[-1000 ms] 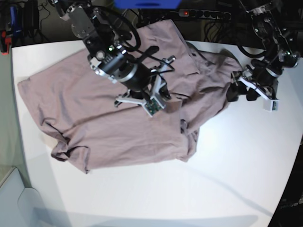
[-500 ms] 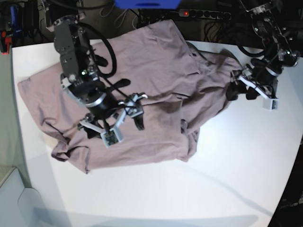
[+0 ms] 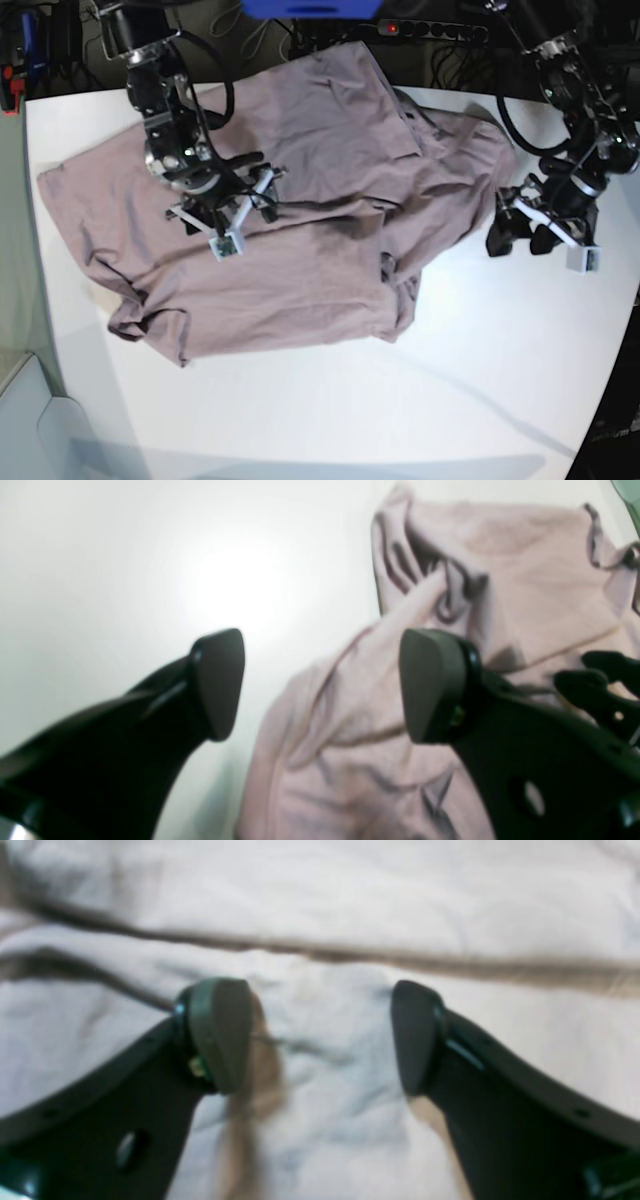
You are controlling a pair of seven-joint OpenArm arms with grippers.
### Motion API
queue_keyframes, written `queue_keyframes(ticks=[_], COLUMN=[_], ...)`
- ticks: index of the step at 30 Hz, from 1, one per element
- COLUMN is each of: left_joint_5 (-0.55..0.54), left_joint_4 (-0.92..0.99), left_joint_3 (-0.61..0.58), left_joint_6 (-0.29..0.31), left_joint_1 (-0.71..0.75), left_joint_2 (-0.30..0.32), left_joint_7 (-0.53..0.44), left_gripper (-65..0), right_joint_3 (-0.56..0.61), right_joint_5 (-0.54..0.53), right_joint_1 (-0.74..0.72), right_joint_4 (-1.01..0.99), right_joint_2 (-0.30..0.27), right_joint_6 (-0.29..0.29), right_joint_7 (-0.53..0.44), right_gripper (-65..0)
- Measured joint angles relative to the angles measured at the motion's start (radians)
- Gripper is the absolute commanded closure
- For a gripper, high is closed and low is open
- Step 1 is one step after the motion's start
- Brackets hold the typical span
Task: Layout the t-shirt on the table in an organized manner, then fold the t-shirt properly
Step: 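Move the left gripper to the shirt hem and grasp it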
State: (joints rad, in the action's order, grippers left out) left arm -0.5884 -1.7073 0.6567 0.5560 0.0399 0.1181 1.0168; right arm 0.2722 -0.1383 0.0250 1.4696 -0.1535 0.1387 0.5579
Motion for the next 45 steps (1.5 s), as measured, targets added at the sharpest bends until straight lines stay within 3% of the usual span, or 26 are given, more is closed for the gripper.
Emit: queue_keyframes(ticks=[6, 10, 15, 25, 28, 34, 39, 45], left_joint_5=[0.005, 0.105, 0.190, 0.203, 0.202, 0.207, 0.212, 0.219], left_joint_4=[0.169, 0.332, 0.476, 0.765, 0.790, 0.845, 0.834, 0.581], left_joint_3=[-0.109, -0.195, -0.277, -0.321, -0.322, -0.325, -0.323, -0.330], left_joint_6=[-0.010, -0.003, -0.009, -0.008, -0.005, -0.006, -0.007, -0.010], left_joint_1=[-0.167, -0.255, -0.298, -0.359, -0.366, -0.392, -0.402, -0.405], left_joint_2=[0.028, -0.005, -0.057, -0.051, -0.052, -0.053, -0.049, -0.012], left_joint_7=[-0.027, -0.037, -0.187, -0.367, -0.386, -0.366, -0.357, -0.338], left_gripper=[-47.1, -47.1, -47.1, -46.4, -38.4, -1.6, -0.1, -0.2], right_joint_3=[-0.005, -0.006, -0.006, -0.005, -0.005, -0.005, -0.005, -0.003], right_joint_5=[0.004, 0.004, 0.005, 0.000, 0.000, 0.000, 0.000, -0.005], right_joint_1=[0.003, 0.004, 0.011, 0.020, 0.021, 0.021, 0.021, 0.021], right_joint_4=[-0.028, -0.029, -0.027, -0.021, -0.022, -0.023, -0.023, -0.023], right_joint_2=[-0.007, -0.007, -0.006, -0.021, -0.022, -0.023, -0.023, -0.033], right_joint_6=[-0.001, -0.001, -0.001, 0.000, 0.000, 0.000, 0.000, 0.004], right_joint_7=[-0.040, -0.041, -0.048, -0.053, -0.052, -0.055, -0.055, -0.058], right_gripper=[-26.6, -26.0, -25.9, -25.9, -25.9, -25.9, -25.9, -25.9])
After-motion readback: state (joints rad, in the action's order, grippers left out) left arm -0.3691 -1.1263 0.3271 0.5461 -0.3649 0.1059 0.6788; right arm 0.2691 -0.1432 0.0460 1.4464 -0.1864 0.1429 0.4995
